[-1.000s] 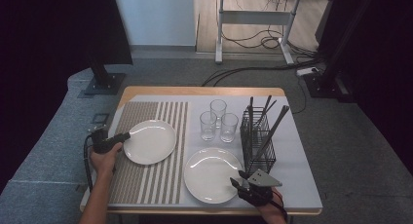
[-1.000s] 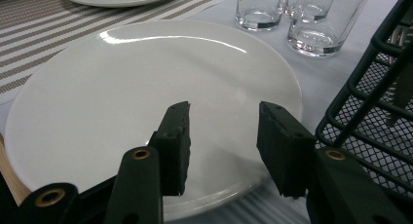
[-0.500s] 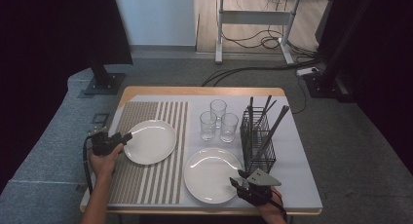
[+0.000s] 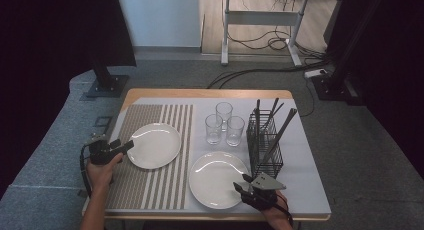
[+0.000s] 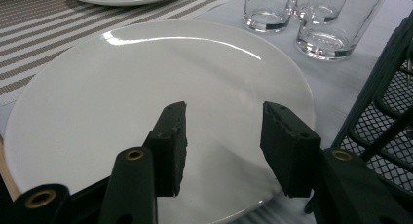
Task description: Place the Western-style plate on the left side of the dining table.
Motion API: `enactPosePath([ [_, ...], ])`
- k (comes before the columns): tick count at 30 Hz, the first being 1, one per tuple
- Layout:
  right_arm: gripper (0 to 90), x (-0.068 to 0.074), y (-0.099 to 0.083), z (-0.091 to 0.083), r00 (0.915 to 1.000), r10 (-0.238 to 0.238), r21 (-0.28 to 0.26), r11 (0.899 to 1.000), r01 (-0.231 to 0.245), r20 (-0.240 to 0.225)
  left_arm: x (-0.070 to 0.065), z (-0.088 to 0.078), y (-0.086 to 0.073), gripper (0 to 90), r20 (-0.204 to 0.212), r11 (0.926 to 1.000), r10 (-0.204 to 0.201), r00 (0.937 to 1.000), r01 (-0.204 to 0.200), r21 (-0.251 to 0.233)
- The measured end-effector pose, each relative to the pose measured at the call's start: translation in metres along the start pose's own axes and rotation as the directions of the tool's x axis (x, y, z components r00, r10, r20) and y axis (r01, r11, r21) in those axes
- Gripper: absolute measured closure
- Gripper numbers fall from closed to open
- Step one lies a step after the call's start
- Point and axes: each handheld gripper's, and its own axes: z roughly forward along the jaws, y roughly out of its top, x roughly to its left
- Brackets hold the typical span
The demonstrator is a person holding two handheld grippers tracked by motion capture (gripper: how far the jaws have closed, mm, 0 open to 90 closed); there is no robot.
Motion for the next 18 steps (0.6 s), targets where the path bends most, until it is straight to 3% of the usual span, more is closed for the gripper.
enactPosePath([
  [11,47.9,0.000,-0.001,-0.002,1.0000,0.000,-0.003,1.000,0.000,-0.003,-0.016,-0.004,0.002,30.6,0.047,0.9982,0.060,0.9971,-0.060,0.000],
  [18,43.9,0.000,-0.002,-0.007,1.0000,0.002,-0.017,1.000,-0.002,-0.008,-0.025,-0.006,0.002,30.5,0.074,0.9975,0.071,0.9947,-0.071,0.001],
])
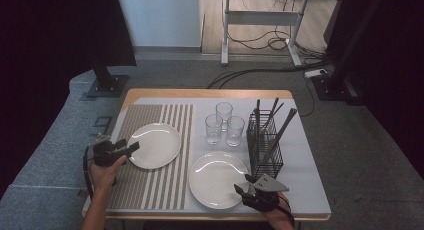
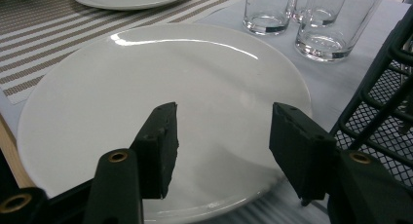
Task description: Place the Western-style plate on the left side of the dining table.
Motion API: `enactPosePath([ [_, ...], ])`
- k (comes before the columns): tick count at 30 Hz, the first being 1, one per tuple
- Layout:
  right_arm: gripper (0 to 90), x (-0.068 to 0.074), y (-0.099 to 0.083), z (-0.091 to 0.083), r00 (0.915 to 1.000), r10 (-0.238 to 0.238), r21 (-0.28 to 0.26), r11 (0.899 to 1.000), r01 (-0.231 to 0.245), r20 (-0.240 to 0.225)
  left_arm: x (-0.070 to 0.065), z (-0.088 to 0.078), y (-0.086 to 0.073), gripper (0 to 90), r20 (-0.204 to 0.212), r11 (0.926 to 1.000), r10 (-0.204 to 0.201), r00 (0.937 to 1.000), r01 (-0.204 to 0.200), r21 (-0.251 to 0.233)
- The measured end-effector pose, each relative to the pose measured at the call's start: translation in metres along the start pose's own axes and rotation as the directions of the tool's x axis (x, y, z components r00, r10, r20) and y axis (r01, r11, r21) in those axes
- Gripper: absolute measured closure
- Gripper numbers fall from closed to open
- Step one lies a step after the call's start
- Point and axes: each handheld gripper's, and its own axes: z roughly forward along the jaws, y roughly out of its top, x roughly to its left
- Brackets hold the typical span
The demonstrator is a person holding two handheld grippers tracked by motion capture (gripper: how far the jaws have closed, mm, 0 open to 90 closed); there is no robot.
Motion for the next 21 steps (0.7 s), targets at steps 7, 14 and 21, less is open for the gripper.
enactPosePath([
  [7,43.1,0.000,0.000,0.000,1.0000,-0.003,0.004,1.000,0.003,-0.005,-0.008,-0.002,0.001,30.5,0.038,1.0000,0.003,0.9993,-0.002,-0.005],
  [14,42.9,0.001,-0.001,0.002,0.9999,-0.008,0.021,1.000,0.008,-0.013,-0.015,0.001,0.002,30.6,0.068,0.9995,0.028,0.9973,-0.028,0.011],
  [21,42.9,0.001,-0.001,0.002,0.9999,-0.007,0.021,1.000,0.007,-0.012,-0.018,0.002,0.002,31.3,0.085,0.9993,0.030,0.9959,-0.032,0.020],
])
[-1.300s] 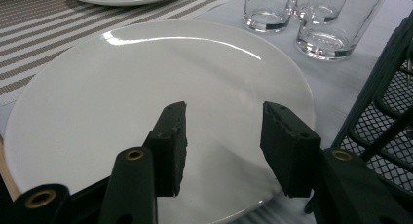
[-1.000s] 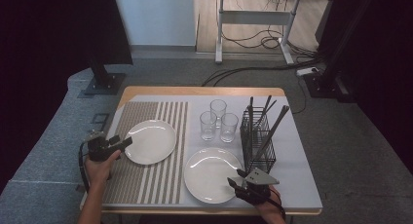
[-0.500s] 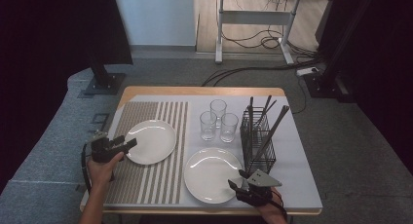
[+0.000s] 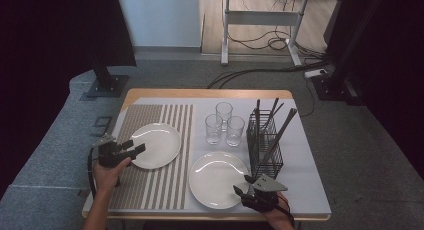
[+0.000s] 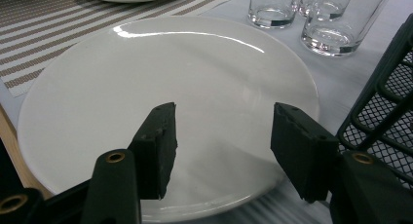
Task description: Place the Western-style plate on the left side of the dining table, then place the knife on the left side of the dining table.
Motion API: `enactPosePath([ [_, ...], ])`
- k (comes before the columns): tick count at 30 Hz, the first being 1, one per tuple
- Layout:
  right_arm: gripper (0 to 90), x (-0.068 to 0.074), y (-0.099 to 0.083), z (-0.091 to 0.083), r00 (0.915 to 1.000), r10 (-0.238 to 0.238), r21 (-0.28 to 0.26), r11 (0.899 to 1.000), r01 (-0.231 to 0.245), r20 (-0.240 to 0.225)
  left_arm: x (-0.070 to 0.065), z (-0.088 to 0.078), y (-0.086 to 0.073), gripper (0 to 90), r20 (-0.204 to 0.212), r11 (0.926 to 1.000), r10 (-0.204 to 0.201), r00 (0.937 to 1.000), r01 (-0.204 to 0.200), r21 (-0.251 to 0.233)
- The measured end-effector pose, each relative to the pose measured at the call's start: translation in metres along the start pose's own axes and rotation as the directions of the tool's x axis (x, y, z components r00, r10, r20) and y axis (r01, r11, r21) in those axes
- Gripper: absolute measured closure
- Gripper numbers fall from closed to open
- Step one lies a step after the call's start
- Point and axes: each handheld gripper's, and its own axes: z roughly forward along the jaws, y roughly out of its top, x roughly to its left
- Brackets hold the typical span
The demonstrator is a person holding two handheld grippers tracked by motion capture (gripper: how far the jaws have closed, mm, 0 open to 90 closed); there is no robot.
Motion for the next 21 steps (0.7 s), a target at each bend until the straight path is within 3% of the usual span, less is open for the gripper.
enactPosePath([
  [16,42.9,-0.001,0.000,-0.001,0.9999,-0.001,0.007,1.000,0.001,0.015,-0.013,0.002,0.004,31.7,0.054,0.9997,0.026,0.9982,-0.025,-0.003],
  [21,42.9,-0.001,0.000,-0.001,0.9998,0.002,0.006,1.000,-0.003,0.018,-0.017,0.004,0.005,30.2,0.036,0.9991,0.042,0.9985,-0.042,-0.003],
])
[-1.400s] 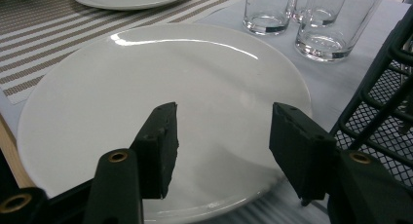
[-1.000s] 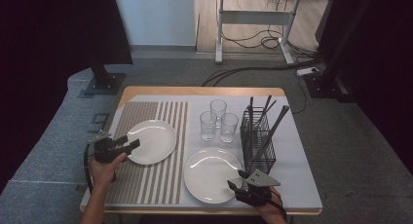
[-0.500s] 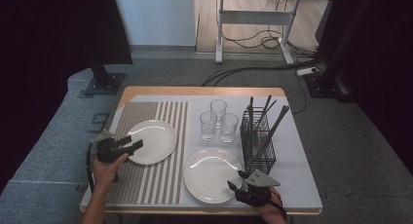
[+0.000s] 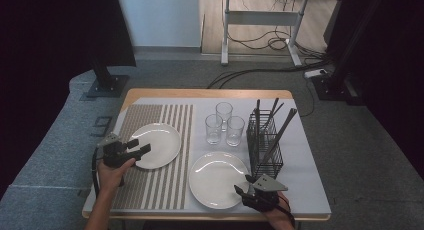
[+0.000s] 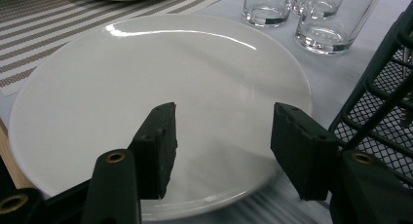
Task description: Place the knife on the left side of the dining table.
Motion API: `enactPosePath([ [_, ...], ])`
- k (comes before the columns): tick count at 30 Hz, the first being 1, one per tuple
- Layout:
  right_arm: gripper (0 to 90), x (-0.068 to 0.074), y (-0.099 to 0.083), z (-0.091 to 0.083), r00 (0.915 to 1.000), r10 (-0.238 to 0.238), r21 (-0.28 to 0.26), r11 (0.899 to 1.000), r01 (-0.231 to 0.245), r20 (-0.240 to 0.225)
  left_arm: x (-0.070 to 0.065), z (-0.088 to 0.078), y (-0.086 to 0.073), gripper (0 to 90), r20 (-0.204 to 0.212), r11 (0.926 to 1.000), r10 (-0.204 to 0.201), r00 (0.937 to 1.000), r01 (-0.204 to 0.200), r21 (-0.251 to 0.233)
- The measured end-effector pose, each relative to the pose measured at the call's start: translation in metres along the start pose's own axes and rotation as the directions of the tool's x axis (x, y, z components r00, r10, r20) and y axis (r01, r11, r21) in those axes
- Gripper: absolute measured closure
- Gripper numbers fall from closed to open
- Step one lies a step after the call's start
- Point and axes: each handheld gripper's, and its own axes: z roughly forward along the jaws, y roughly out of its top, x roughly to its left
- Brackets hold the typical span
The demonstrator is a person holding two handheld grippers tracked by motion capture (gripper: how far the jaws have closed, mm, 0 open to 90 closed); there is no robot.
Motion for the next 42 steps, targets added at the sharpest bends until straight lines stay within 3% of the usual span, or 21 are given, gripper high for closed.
enactPosePath([
  [19,42.9,0.001,-0.001,-0.002,0.9999,-0.009,0.000,1.000,0.009,0.008,-0.001,0.004,0.002,30.1,0.027,0.9992,-0.039,0.9989,0.039,0.006],
  [35,42.9,0.001,-0.002,-0.004,0.9999,-0.006,-0.001,1.000,0.006,0.010,-0.014,0.012,0.006,31.1,0.055,0.9997,-0.017,0.9983,0.016,0.020],
  [42,42.9,0.001,-0.002,-0.004,0.9999,-0.008,-0.003,1.000,0.008,0.010,-0.021,0.015,0.007,27.5,0.070,0.9994,-0.008,0.9975,0.006,0.035],
])
